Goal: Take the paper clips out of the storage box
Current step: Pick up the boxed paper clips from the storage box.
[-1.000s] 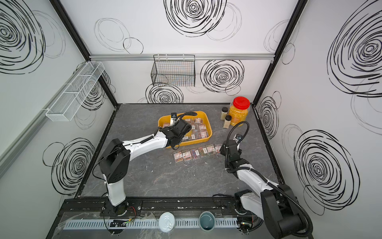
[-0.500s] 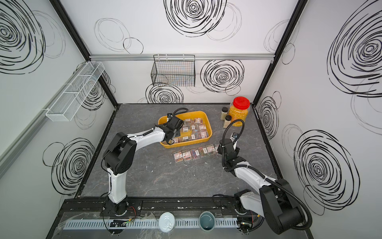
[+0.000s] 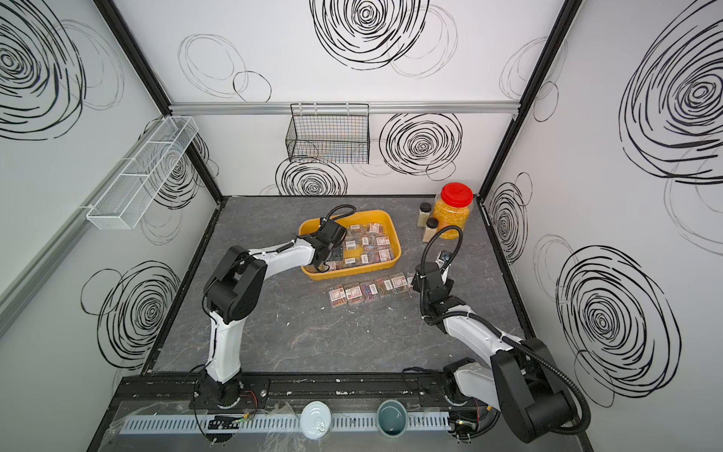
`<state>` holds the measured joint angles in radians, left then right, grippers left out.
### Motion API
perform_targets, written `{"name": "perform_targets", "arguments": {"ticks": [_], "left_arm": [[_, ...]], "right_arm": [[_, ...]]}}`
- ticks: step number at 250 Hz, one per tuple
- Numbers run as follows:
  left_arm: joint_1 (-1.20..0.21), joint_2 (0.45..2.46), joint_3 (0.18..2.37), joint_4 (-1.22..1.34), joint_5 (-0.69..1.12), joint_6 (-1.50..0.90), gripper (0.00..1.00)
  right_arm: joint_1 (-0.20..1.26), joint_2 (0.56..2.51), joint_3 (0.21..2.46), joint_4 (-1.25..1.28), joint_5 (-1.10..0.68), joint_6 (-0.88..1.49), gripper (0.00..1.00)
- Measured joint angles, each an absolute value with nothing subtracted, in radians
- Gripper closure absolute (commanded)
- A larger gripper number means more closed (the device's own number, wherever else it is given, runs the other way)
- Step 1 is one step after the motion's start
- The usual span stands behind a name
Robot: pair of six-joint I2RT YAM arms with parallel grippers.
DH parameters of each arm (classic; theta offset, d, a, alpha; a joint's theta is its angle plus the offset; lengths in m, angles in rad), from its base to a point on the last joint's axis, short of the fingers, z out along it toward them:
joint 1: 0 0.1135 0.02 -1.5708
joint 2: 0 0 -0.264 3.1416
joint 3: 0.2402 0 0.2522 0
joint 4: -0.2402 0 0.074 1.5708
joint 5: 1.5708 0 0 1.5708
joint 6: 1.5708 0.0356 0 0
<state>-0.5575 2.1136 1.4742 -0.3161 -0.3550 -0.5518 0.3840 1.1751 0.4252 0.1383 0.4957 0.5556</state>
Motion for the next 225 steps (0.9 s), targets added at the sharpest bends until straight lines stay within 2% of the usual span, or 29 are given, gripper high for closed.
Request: {"name": "perform_targets", "arguments": {"ticks": [45, 76, 142, 174, 225], "left_arm": [[-0.538, 2.176, 1.537, -0.324, -0.314, -0.533, 0.24], [-0.527, 2.206, 1.578, -0.345, -0.3, -0.523, 0.31], [-0.522, 2.251, 1.656, -0.384, -0.301, -0.508, 0.29], [-0.521, 2.271, 1.693, -0.402, -0.299, -0.501, 0.39], [-0.521, 2.274, 1.697, -0.403, -0.299, -0.494, 0.47]], "right_arm": [[0.384, 1.176, 0.425, 0.138, 0.496, 0.556, 0.27], [0.384, 1.177, 0.426, 0.138, 0.496, 0.556, 0.27], [0.389, 1.181, 0.427, 0.138, 0.497, 0.555, 0.27], [0.391, 1.181, 0.427, 0.138, 0.5, 0.555, 0.27], [0.395, 1.182, 0.427, 0.138, 0.503, 0.552, 0.27]]}}
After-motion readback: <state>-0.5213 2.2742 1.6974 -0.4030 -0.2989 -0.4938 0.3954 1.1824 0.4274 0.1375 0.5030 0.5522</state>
